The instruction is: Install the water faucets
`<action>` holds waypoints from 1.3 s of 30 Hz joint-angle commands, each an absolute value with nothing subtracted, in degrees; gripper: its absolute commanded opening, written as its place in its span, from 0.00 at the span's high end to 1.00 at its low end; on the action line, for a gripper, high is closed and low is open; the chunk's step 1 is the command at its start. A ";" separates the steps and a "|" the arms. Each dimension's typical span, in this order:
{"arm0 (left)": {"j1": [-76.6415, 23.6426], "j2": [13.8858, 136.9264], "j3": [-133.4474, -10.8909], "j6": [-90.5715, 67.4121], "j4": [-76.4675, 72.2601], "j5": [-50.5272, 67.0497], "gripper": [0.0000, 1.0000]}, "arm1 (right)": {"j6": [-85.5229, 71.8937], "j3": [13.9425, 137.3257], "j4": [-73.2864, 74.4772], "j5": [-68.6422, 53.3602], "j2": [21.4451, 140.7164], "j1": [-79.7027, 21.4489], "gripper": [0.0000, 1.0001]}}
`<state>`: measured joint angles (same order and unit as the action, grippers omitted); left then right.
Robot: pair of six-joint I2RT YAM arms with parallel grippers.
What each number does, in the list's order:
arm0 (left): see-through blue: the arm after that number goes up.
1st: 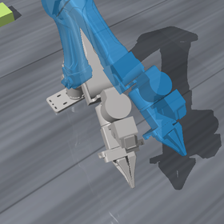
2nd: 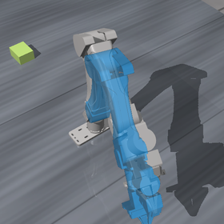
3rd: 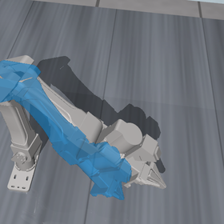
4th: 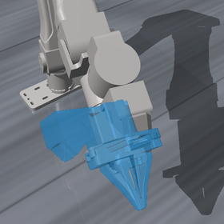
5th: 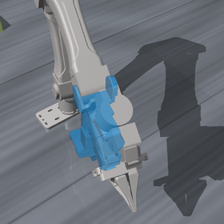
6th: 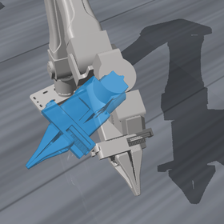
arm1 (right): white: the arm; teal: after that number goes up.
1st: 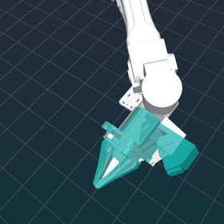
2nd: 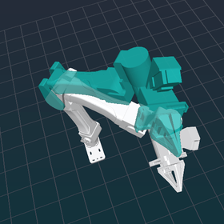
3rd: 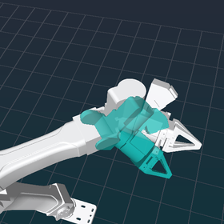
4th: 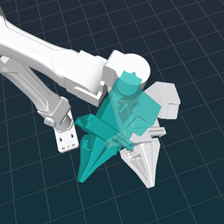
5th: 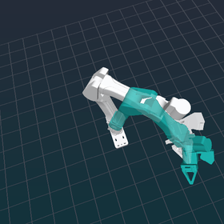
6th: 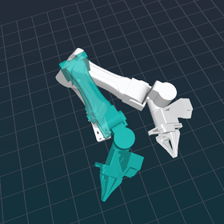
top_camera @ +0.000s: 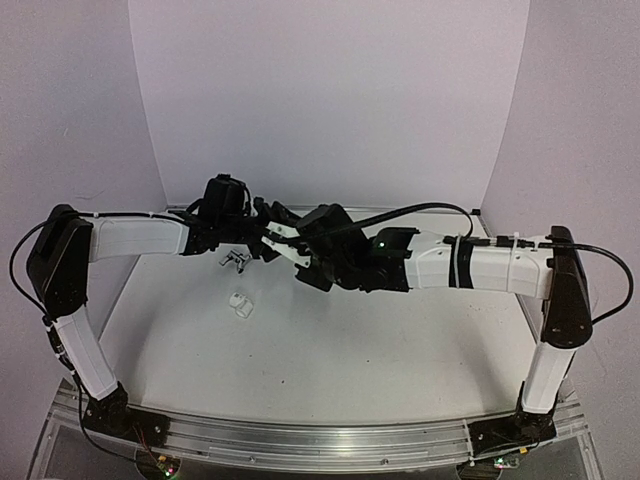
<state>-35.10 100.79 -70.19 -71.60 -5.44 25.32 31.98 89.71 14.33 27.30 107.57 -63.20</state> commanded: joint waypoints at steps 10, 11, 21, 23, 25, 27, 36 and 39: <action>-35.24 93.91 -72.39 -65.00 -6.76 21.21 0.78 | 2.93 88.78 7.83 -3.16 98.93 -56.69 1.00; -35.24 93.40 -72.27 -64.77 -7.00 20.83 0.83 | -0.10 88.05 6.39 -6.41 98.15 -55.42 1.00; -35.26 89.96 -67.62 -63.73 -25.25 21.65 1.00 | -50.89 77.24 -32.34 -38.93 99.84 -45.26 1.00; -35.25 89.32 -66.32 -63.01 -29.58 21.45 1.00 | -62.86 76.24 -43.94 -42.02 102.89 -45.17 1.00; -35.33 88.88 -65.66 -61.37 -31.94 21.24 1.00 | -74.42 75.78 -57.22 -43.17 106.08 -45.18 1.00; -35.33 88.36 -65.18 -60.28 -32.34 20.49 1.00 | -81.51 75.89 -65.11 -42.98 108.71 -45.08 1.00; -34.16 84.07 -61.05 -57.14 -24.06 14.43 0.26 | -66.85 69.69 -51.96 -39.89 104.46 -43.50 1.00; -31.53 81.16 -58.58 -56.39 -16.58 11.56 0.12 | -59.10 65.14 -43.44 -37.02 101.25 -41.37 1.00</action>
